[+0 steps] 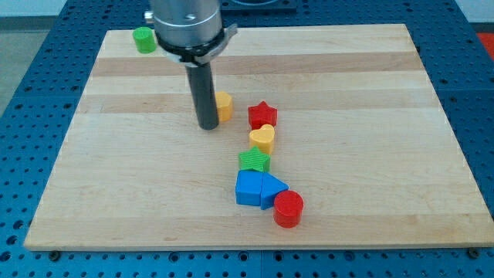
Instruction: Push the yellow hexagon to the top center
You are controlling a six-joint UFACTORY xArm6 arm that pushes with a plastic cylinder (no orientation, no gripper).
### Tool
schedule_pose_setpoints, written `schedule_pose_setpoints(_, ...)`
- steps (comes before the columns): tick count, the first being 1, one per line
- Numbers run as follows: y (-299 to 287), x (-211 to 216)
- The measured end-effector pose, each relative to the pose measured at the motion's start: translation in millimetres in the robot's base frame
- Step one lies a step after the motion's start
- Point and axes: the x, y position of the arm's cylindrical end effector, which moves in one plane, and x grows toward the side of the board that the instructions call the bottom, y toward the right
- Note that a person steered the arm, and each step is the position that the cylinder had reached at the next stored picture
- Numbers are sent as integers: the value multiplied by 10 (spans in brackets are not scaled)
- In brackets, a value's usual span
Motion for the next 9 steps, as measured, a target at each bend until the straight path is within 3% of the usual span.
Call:
schedule_pose_setpoints(5,179,-1013)
schedule_pose_setpoints(9,914,-1136)
